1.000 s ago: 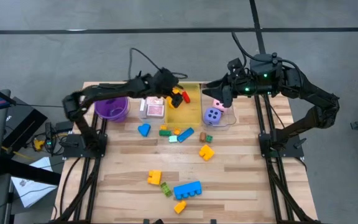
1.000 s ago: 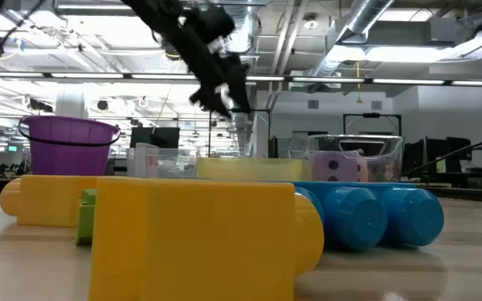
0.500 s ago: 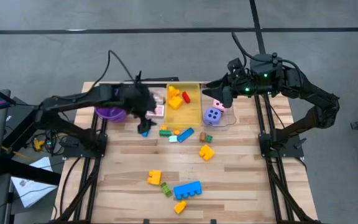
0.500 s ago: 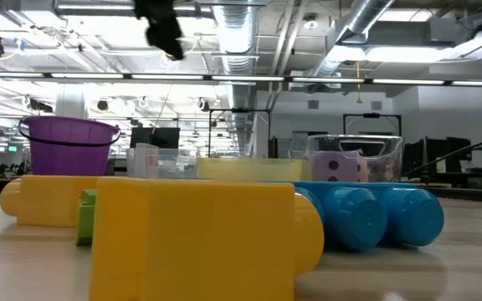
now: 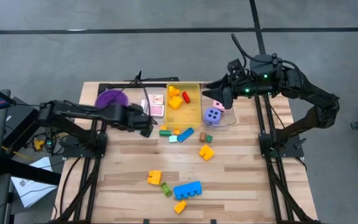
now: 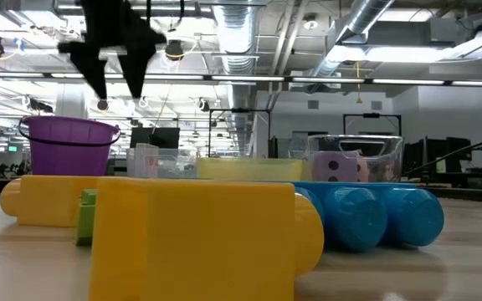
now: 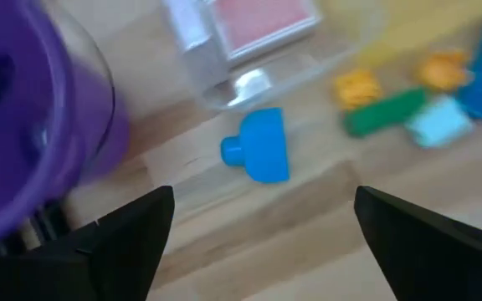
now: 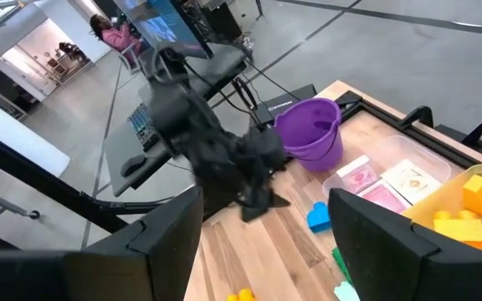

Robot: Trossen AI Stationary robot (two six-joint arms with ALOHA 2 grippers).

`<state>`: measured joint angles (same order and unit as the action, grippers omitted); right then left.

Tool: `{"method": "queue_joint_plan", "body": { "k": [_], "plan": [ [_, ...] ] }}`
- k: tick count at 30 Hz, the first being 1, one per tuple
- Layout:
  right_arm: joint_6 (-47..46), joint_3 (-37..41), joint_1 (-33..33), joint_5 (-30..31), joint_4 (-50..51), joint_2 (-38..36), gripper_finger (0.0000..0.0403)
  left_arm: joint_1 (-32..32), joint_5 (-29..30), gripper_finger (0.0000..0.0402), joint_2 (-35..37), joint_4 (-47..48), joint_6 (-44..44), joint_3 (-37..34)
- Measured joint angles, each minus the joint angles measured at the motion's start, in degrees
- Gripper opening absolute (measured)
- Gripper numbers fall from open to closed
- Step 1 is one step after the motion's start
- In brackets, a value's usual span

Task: Pick & Place Toys
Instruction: Put the blue gamepiece into the yellow bin

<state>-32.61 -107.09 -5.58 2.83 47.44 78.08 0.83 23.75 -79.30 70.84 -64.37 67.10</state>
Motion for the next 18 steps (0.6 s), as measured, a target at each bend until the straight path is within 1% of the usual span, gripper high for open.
{"method": "queue_joint_plan", "body": {
  "k": [3,5,7,12,18],
  "plan": [
    [-0.2,0.0,0.0,0.0,-0.1,0.0,0.025,-1.5,-0.2,0.0376,-1.2,-6.8,-2.2,-4.8],
    [-0.3,0.0,0.0,0.0,-0.1,0.0,0.025,-2.6,-1.8,0.0376,-1.9,-12.6,-1.6,-7.6],
    [-0.4,0.0,0.0,0.0,-0.1,0.0,0.025,-3.7,-3.5,0.0375,-2.6,-16.4,-0.8,-10.3],
    [-0.6,0.0,0.4,0.0,-0.1,0.0,0.025,-5.8,-6.1,0.0375,-4.2,-20.3,-0.7,-15.3],
    [-0.9,0.0,0.3,0.0,-0.1,0.0,0.025,-6.4,-6.2,0.0374,-4.0,-21.7,-0.6,-17.3]
  ]
}}
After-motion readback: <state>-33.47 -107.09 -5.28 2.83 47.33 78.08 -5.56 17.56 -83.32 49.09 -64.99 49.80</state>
